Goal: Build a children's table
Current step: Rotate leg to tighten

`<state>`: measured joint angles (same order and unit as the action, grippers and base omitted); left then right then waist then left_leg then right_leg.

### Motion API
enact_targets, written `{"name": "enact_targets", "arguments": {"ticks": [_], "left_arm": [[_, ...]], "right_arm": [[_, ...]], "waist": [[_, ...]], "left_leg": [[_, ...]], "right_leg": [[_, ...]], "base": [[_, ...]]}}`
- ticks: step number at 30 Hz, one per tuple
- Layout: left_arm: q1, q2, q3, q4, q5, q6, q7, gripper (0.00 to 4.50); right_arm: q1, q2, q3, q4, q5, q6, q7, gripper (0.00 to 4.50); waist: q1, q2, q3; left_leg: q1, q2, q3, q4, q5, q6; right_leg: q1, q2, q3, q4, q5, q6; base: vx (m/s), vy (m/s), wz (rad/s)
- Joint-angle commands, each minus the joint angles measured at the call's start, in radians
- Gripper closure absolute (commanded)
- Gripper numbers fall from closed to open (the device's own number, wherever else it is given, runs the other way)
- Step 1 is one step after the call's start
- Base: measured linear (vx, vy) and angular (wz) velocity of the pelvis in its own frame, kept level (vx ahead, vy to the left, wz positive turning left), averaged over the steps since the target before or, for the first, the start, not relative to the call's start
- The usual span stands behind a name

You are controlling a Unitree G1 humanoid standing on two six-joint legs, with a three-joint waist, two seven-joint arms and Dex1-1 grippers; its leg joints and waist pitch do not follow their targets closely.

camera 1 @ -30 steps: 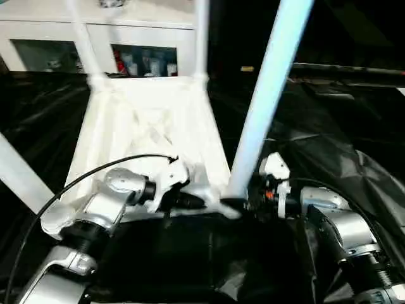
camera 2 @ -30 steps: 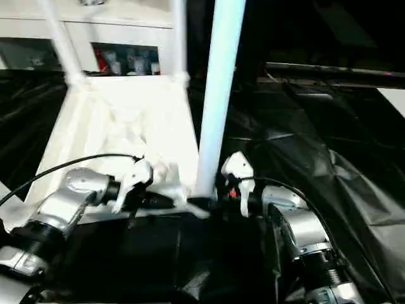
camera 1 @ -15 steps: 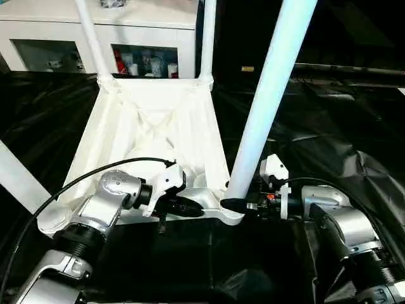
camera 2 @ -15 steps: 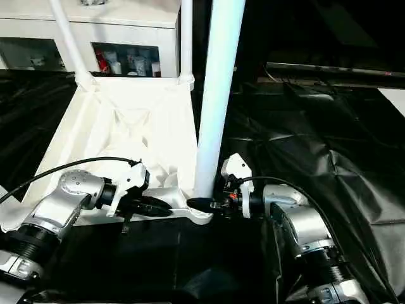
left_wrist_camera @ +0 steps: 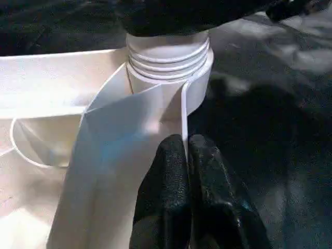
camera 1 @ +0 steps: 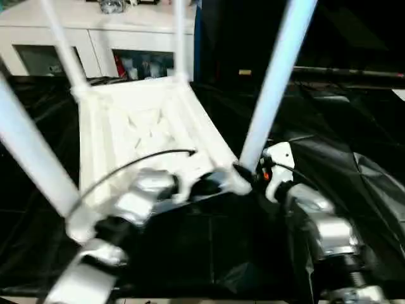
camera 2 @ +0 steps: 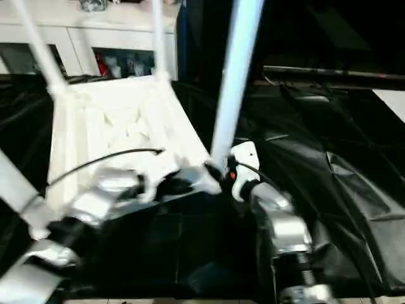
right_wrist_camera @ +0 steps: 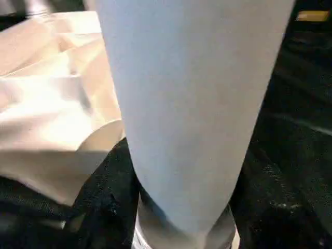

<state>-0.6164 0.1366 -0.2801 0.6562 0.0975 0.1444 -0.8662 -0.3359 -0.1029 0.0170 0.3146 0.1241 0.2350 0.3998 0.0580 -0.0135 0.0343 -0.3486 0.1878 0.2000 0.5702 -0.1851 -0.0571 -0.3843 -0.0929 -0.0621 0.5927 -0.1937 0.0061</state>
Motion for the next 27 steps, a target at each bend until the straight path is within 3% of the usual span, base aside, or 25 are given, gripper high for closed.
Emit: {"name": "enact_targets", "arguments": {"ticks": [1,2,4,5,6,7,9,11,13,18,19,23,25,26,27], "left_arm": [[0.004,-0.056,-0.011,0.040,-0.015,-0.010,0.049,4.50],[0.003,-0.053,-0.013,0.041,-0.014,-0.016,0.042,4.50],[0.011,-0.034,-0.013,0.027,-0.020,-0.016,0.002,4.50],[0.014,-0.028,-0.012,0.021,-0.021,-0.012,-0.008,4.50],[0.023,-0.008,-0.012,0.006,-0.030,-0.017,-0.044,4.50],[0.029,0.003,-0.011,-0.002,-0.035,-0.022,-0.065,4.50],[0.044,0.036,-0.006,-0.017,-0.051,-0.041,-0.119,4.50],[0.061,0.073,0.002,-0.034,-0.073,-0.051,-0.183,4.50],[0.069,0.090,0.005,-0.043,-0.085,-0.061,-0.217,4.50],[0.100,0.163,0.011,-0.096,-0.137,-0.037,-0.366,4.50],[0.108,0.183,0.023,-0.116,-0.165,-0.023,-0.402,4.50],[0.112,0.199,0.036,-0.129,-0.190,-0.007,-0.433,4.50],[0.115,0.214,0.037,-0.137,-0.201,0.004,-0.454,4.50],[0.120,0.223,0.038,-0.146,-0.205,0.008,-0.462,4.50],[0.120,0.223,0.038,-0.146,-0.205,0.008,-0.462,4.50]], "right_arm": [[0.010,0.047,0.068,0.034,-0.005,0.022,0.009,2.53],[0.010,0.045,0.076,0.025,0.000,0.016,0.033,2.53],[0.018,0.026,0.090,-0.009,0.031,0.005,0.118,2.53],[0.021,0.021,0.092,-0.019,0.040,0.003,0.139,2.53],[0.023,-0.006,0.104,-0.030,0.040,-0.008,0.185,2.18],[0.023,-0.023,0.111,-0.034,0.034,-0.016,0.207,1.98],[0.023,-0.069,0.124,-0.040,0.038,-0.018,0.284,1.82],[0.021,-0.121,0.134,-0.054,0.057,0.003,0.375,1.63],[0.020,-0.145,0.135,-0.062,0.066,0.013,0.411,1.42],[0.002,-0.239,0.131,-0.060,0.078,0.001,0.545,1.42],[0.001,-0.268,0.132,-0.071,0.101,0.016,0.603,1.42],[-0.002,-0.291,0.136,-0.072,0.109,0.024,0.641,1.42],[-0.006,-0.303,0.147,-0.061,0.115,0.024,0.674,1.42],[-0.008,-0.305,0.154,-0.055,0.119,0.025,0.690,1.70],[-0.008,-0.305,0.154,-0.055,0.119,0.025,0.690,1.70]], "waist": [[-0.001,-0.010,-0.040],[0.001,-0.003,-0.041],[-0.001,-0.011,-0.041],[0.001,-0.010,-0.041],[0.001,-0.014,-0.041],[0.004,-0.011,-0.042],[0.004,-0.016,-0.042],[0.004,-0.014,-0.042],[0.005,-0.014,-0.043],[0.003,-0.009,-0.046],[0.003,-0.014,-0.045],[0.005,-0.010,-0.048],[0.005,-0.017,-0.048],[0.006,-0.014,-0.049],[0.006,-0.014,-0.049]], "left_leg": [[0.006,0.042,-0.027,-0.075,-0.301,-0.004],[0.006,0.042,-0.028,-0.075,-0.297,-0.003],[0.001,0.042,-0.026,-0.075,-0.294,0.006],[0.002,0.042,-0.026,-0.075,-0.296,0.010],[0.002,0.042,-0.025,-0.074,-0.293,0.017],[0.001,0.043,-0.025,-0.073,-0.281,0.024],[-0.001,0.044,-0.023,-0.071,-0.263,0.033],[-0.008,0.044,-0.025,-0.071,-0.240,0.049],[-0.005,0.044,-0.023,-0.069,-0.237,0.052],[0.001,0.049,-0.021,-0.068,-0.221,0.046],[-0.002,0.049,-0.021,-0.068,-0.210,0.052],[-0.001,0.050,-0.018,-0.063,-0.180,0.064],[-0.005,0.048,-0.017,-0.061,-0.166,0.072],[-0.006,0.047,-0.016,-0.058,-0.159,0.074],[-0.006,0.047,-0.016,-0.058,-0.159,0.074]], "right_leg": [[0.019,-0.059,0.045,-0.094,-0.392,-0.135],[0.019,-0.059,0.046,-0.092,-0.379,-0.138],[0.024,-0.057,0.045,-0.090,-0.346,-0.145],[0.024,-0.058,0.045,-0.090,-0.350,-0.146],[0.025,-0.059,0.045,-0.090,-0.351,-0.147],[0.027,-0.060,0.046,-0.088,-0.341,-0.151],[0.027,-0.059,0.046,-0.086,-0.313,-0.161],[0.034,-0.059,0.044,-0.080,-0.294,-0.167],[0.033,-0.060,0.044,-0.082,-0.311,-0.167],[0.029,-0.058,0.046,-0.072,-0.250,-0.204],[0.031,-0.056,0.044,-0.068,-0.215,-0.217],[0.031,-0.055,0.044,-0.057,-0.138,-0.245],[0.035,-0.057,0.043,-0.055,-0.127,-0.253],[0.036,-0.058,0.044,-0.055,-0.126,-0.252],[0.036,-0.058,0.044,-0.055,-0.126,-0.252]], "base": [[0.000,0.000,0.00],[0.000,0.000,0.00],[0.000,0.000,0.00],[0.000,0.000,0.00],[0.000,0.000,0.00],[0.000,0.000,0.00],[0.000,0.000,0.00],[0.000,0.000,0.00],[0.000,0.000,0.00],[0.000,0.000,0.00],[0.000,0.000,0.00],[0.000,0.000,0.00],[0.000,0.000,0.00],[0.000,0.000,0.00],[0.000,0.000,0.00]]}}
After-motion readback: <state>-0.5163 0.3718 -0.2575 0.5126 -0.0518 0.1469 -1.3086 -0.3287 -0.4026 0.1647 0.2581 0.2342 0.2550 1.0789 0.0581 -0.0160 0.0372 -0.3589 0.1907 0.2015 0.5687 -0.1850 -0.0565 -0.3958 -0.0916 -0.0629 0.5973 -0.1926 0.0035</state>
